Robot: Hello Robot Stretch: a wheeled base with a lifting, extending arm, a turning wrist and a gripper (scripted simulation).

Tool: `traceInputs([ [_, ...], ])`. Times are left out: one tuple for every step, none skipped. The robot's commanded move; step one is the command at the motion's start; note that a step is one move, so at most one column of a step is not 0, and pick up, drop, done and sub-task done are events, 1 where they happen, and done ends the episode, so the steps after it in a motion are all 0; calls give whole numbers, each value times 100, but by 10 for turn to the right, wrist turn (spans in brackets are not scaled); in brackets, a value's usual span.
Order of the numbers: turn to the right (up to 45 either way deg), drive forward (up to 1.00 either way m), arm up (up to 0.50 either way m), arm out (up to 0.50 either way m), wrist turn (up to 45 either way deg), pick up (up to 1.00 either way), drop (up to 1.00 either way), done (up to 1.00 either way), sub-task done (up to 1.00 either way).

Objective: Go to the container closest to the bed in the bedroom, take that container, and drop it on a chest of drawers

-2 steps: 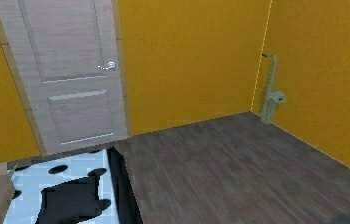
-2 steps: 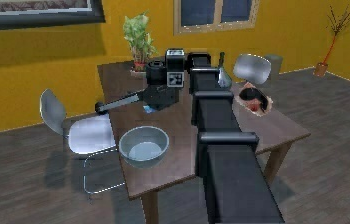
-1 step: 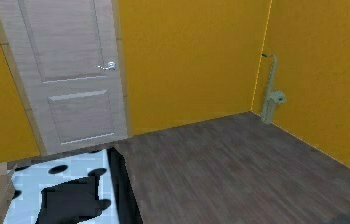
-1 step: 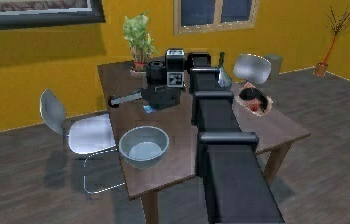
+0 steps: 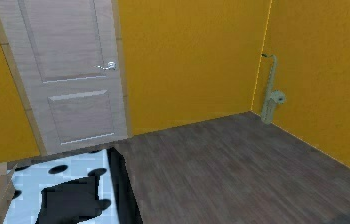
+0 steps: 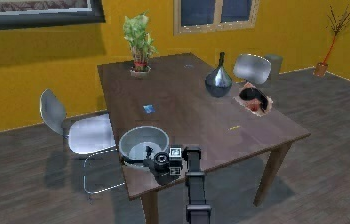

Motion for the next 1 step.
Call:
traceInputs([
  [0, 0, 0, 0, 0, 100, 0, 0, 0],
])
